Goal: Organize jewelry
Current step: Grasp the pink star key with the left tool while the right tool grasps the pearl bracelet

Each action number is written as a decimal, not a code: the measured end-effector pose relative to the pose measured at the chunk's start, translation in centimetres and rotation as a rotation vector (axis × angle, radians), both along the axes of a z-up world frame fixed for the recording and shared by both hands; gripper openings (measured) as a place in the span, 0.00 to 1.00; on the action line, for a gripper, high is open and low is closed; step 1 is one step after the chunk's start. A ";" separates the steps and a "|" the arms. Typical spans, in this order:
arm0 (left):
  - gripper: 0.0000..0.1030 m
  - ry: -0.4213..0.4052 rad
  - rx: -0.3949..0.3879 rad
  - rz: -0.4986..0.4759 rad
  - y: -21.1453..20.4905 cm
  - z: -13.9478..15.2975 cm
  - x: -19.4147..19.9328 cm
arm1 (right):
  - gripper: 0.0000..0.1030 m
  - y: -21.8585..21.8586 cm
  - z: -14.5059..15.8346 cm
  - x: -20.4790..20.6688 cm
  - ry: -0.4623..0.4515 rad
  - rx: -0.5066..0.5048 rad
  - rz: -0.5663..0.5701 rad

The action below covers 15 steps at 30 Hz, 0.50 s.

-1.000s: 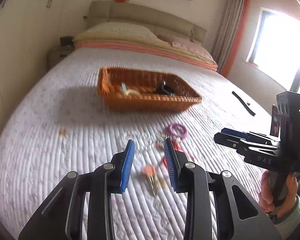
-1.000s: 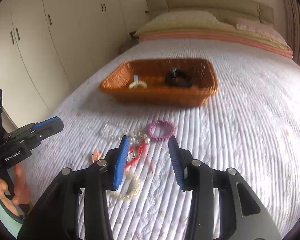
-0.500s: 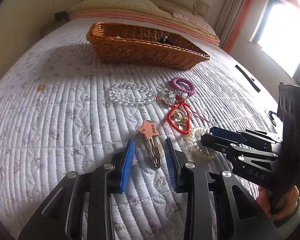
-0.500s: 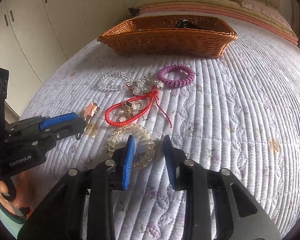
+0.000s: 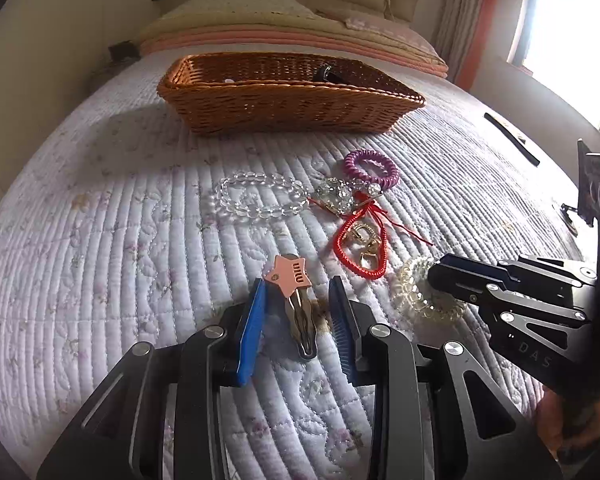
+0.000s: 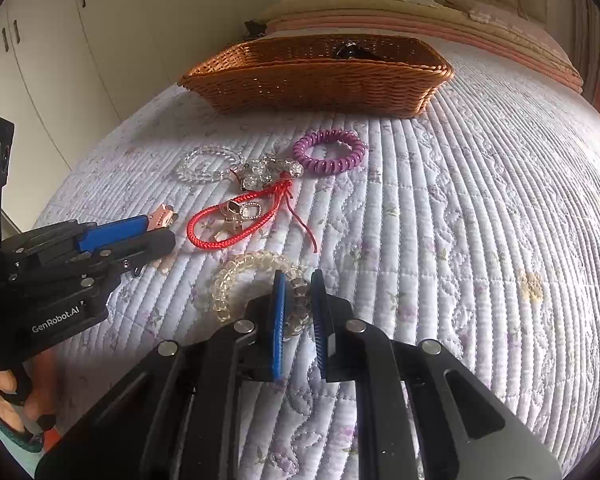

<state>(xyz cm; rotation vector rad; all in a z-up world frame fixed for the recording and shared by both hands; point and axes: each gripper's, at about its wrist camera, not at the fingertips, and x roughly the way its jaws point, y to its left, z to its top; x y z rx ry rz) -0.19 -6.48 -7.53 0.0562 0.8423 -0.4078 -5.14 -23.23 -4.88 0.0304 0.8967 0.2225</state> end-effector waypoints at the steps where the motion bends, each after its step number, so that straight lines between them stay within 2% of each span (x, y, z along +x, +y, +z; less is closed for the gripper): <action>1: 0.25 -0.010 0.021 0.007 -0.2 -0.1 -0.1 | 0.09 0.1 0.0 -0.1 -0.006 -0.006 0.002; 3: 0.14 -0.027 0.053 0.022 -0.5 -0.1 -0.1 | 0.09 0.3 0.1 -0.3 -0.014 -0.010 0.004; 15: 0.14 -0.088 -0.046 0.037 1.3 1.5 -1.3 | 0.08 -0.7 0.9 -0.6 -0.044 0.075 0.010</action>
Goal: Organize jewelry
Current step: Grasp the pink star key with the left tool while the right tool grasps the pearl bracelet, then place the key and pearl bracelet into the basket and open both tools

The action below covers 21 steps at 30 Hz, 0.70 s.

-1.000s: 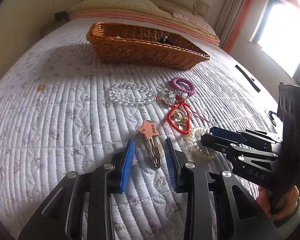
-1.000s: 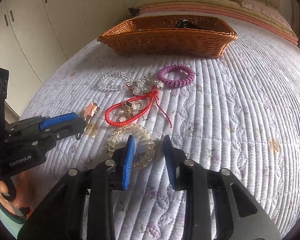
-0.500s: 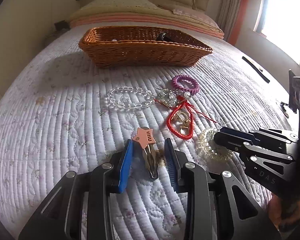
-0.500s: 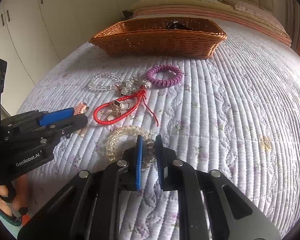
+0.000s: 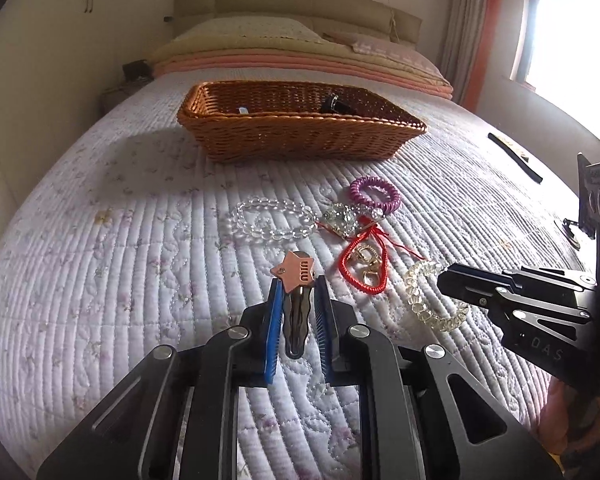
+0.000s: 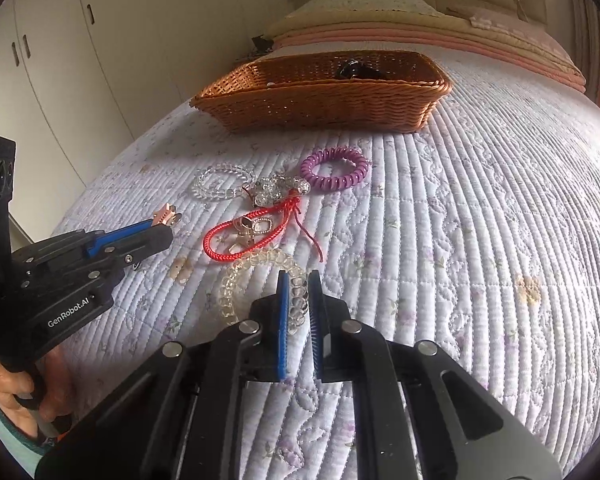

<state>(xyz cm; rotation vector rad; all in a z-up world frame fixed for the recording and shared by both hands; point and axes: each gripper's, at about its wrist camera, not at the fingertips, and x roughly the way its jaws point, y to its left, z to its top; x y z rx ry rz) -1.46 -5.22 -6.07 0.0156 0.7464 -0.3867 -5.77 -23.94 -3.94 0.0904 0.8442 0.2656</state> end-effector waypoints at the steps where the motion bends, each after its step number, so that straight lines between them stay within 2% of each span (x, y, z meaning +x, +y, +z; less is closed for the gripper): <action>1: 0.14 -0.010 -0.011 0.003 0.2 0.3 -0.1 | 0.08 -0.1 0.1 0.0 -0.004 0.006 -0.001; 6: 0.14 -0.041 -0.064 0.015 1.1 1.7 -0.4 | 0.08 -0.4 1.1 -0.3 -0.039 0.017 -0.008; 12: 0.14 -0.093 -0.093 0.018 1.5 3.8 -0.4 | 0.08 -0.8 3.3 -0.6 -0.090 0.035 -0.018; 17: 0.14 -0.151 -0.096 0.014 1.5 6.4 1.3 | 0.08 -1.1 6.9 0.6 -0.179 0.034 -0.034; 21: 0.14 -0.204 -0.080 0.008 1.1 8.8 4.2 | 0.08 -1.1 10.1 3.9 -0.250 0.030 -0.042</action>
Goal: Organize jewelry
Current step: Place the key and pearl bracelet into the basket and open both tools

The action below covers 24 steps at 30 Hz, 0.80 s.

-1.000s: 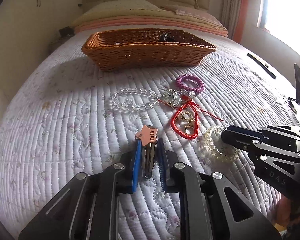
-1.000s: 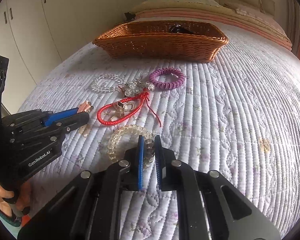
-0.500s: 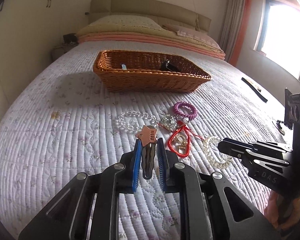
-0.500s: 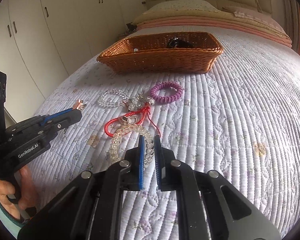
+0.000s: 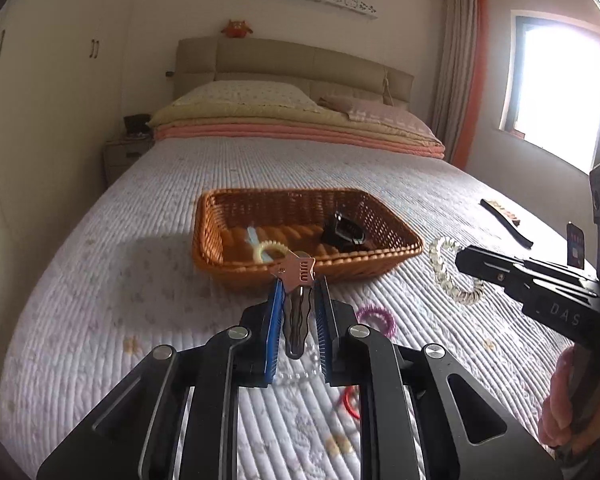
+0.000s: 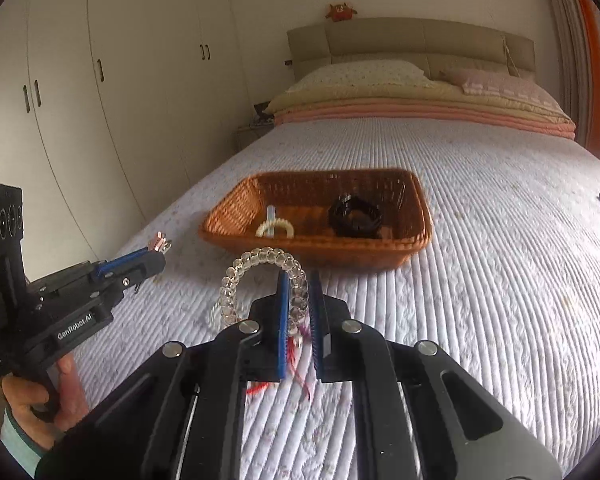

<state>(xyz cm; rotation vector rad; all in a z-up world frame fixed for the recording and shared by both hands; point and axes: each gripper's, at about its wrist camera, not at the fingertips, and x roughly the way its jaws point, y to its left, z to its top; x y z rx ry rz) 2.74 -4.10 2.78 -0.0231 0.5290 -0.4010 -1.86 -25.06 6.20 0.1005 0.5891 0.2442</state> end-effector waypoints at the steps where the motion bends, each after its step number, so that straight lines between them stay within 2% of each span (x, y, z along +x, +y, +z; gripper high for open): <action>1: 0.14 -0.010 0.002 0.002 -0.1 0.6 1.0 | 0.08 0.1 0.6 1.0 -0.014 -0.004 -0.002; 4: 0.14 -0.004 -0.017 -0.019 -0.2 1.5 4.3 | 0.08 0.5 1.9 5.1 -0.032 -0.018 -0.013; 7: 0.14 0.016 -0.015 -0.017 -0.8 1.3 7.8 | 0.08 1.3 2.0 9.6 -0.011 -0.082 -0.053; 12: 0.14 0.105 -0.014 -0.022 -1.7 -1.7 12.8 | 0.08 2.1 -0.2 17.4 0.131 -0.063 -0.033; 14: 0.14 0.154 -0.041 -0.053 -1.8 -3.2 14.3 | 0.08 2.3 -1.3 19.5 0.184 -0.058 -0.027; 18: 0.14 0.185 -0.029 -0.040 -1.9 -5.3 15.2 | 0.08 3.2 -4.1 22.5 0.273 -0.097 -0.027; 24: 0.15 0.192 -0.006 -0.047 -1.9 -5.6 15.4 | 0.08 3.9 -5.5 22.8 0.285 -0.159 -0.041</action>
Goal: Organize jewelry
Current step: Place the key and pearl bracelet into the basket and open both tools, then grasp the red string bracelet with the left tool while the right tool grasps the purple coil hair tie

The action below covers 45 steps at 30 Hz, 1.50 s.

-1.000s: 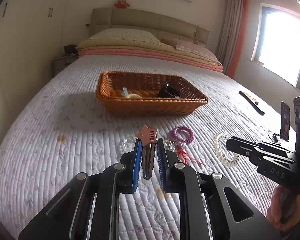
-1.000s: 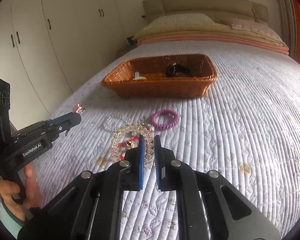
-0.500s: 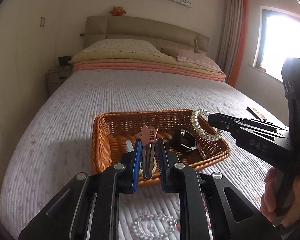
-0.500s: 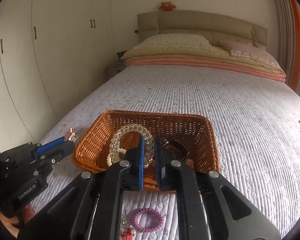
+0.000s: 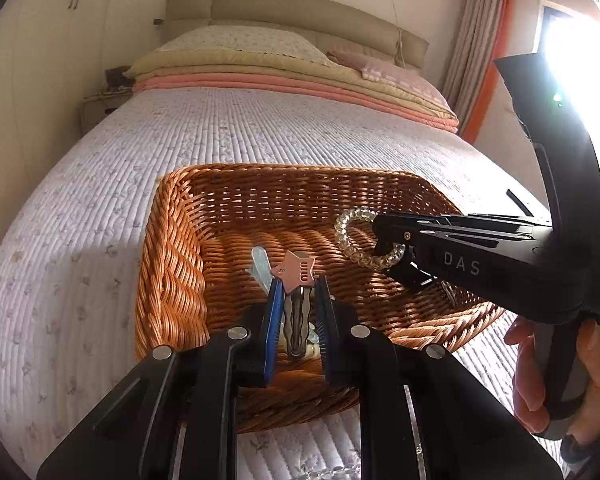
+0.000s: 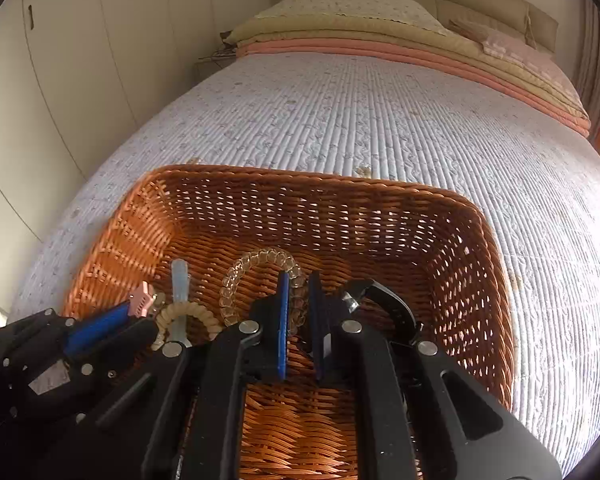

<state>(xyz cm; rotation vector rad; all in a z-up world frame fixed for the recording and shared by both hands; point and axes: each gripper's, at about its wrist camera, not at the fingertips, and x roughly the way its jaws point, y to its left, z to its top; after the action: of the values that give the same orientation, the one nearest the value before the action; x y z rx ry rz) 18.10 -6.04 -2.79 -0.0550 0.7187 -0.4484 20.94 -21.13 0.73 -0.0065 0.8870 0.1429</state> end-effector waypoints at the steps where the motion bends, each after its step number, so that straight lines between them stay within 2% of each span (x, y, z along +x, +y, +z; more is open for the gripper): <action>1: 0.15 0.001 0.001 0.000 0.1 0.0 0.0 | 0.08 0.0 -0.1 0.1 0.007 0.017 0.000; 3: 0.18 -0.001 -0.005 -0.002 0.2 0.1 -0.2 | 0.09 -0.4 -0.3 0.1 0.018 0.044 -0.001; 8: 0.31 -0.020 -0.031 -0.007 0.6 0.9 -1.2 | 0.21 -0.8 0.8 -1.3 -0.008 0.051 0.003; 10: 0.34 -0.032 -0.041 -0.007 0.9 1.6 -2.0 | 0.24 -1.0 1.3 -2.1 -0.014 0.065 0.009; 12: 0.42 -0.046 -0.044 -0.011 1.1 2.2 -3.0 | 0.24 -1.3 2.1 -3.2 -0.024 0.080 0.017; 13: 0.44 -0.061 -0.041 -0.015 1.3 2.8 -3.9 | 0.27 -1.6 2.7 -4.1 -0.037 0.095 0.022; 16: 0.48 -0.107 -0.048 -0.012 2.4 4.2 -6.6 | 0.50 -2.9 4.2 -7.2 -0.085 0.132 0.022; 21: 0.48 -0.137 -0.087 -0.024 4.0 5.2 -11.6 | 0.50 -4.2 5.2 -12.4 -0.134 0.178 0.057; 26: 0.48 -0.065 -0.114 -0.059 3.9 3.7 -14.8 | 0.50 -4.2 3.6 -16.6 -0.132 0.140 0.069; 28: 0.46 -0.008 -0.109 -0.078 3.3 2.3 -15.8 | 0.49 -4.1 2.5 -17.3 -0.120 0.118 0.072; 32: 0.37 0.098 -0.075 -0.143 1.9 -0.5 -16.7 | 0.36 -4.5 0.0 -17.3 -0.062 0.121 0.062; 38: 0.36 0.150 0.011 -0.187 -0.8 -2.4 -16.6 | 0.36 -5.5 -3.1 -16.2 0.003 0.124 0.020; 40: 0.32 0.152 0.074 -0.171 -1.5 -2.9 -16.4 | 0.36 -5.7 -3.9 -15.5 0.029 0.141 0.006; 42: 0.20 0.170 0.120 -0.150 -1.8 -3.6 -16.2 | 0.36 -5.7 -4.4 -14.9 0.044 0.139 -0.002; 44: 0.08 0.171 0.146 -0.135 -1.5 -4.0 -16.3 | 0.36 -5.4 -4.9 -14.6 0.055 0.129 -0.004; 45: 0.06 0.168 0.146 -0.135 -1.1 -4.1 -16.4 | 0.36 -5.2 -5.0 -14.5 0.056 0.121 -0.004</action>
<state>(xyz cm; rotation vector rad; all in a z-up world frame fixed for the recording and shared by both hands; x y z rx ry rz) 1.68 -7.16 -6.87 0.0950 0.9223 -0.5233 6.46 -26.35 -4.29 0.1124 0.9330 0.1936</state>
